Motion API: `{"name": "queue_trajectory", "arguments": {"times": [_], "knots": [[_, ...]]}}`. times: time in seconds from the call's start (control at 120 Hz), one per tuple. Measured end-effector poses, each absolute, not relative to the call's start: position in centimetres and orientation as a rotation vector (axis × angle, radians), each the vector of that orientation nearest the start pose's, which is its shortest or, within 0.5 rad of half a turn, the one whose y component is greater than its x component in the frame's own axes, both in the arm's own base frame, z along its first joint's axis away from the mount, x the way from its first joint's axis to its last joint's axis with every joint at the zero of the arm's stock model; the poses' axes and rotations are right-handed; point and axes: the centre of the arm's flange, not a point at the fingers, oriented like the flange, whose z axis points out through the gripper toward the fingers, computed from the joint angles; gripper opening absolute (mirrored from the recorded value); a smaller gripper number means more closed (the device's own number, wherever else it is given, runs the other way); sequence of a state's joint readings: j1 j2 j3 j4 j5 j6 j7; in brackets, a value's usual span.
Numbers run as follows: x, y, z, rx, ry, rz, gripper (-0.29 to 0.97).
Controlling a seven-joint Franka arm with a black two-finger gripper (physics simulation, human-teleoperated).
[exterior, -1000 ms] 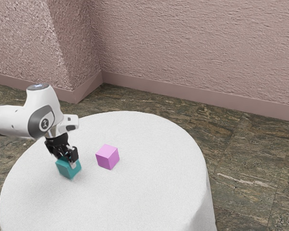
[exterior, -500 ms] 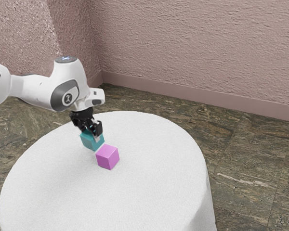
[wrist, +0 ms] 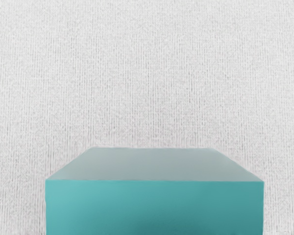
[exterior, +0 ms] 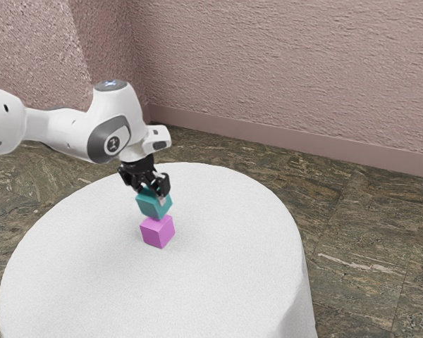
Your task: Pick up the blue block with one arm, and put the blue block on the pink block with one arm
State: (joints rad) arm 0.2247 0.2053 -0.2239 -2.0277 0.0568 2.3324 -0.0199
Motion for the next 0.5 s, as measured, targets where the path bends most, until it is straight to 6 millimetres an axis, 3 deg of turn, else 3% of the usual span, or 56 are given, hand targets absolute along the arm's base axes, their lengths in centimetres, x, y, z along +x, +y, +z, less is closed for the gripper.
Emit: {"name": "queue_trajectory", "arguments": {"times": [0.108, 0.25, 0.5], "knots": [[58.3, -0.1, 36.6, -3.133, -0.012, -0.165, 0.3], [58.0, -0.1, 36.3, -3.133, -0.058, -0.153, 0.28], [58.1, -0.5, 36.2, -3.139, -0.081, -0.145, 0.52]]}}
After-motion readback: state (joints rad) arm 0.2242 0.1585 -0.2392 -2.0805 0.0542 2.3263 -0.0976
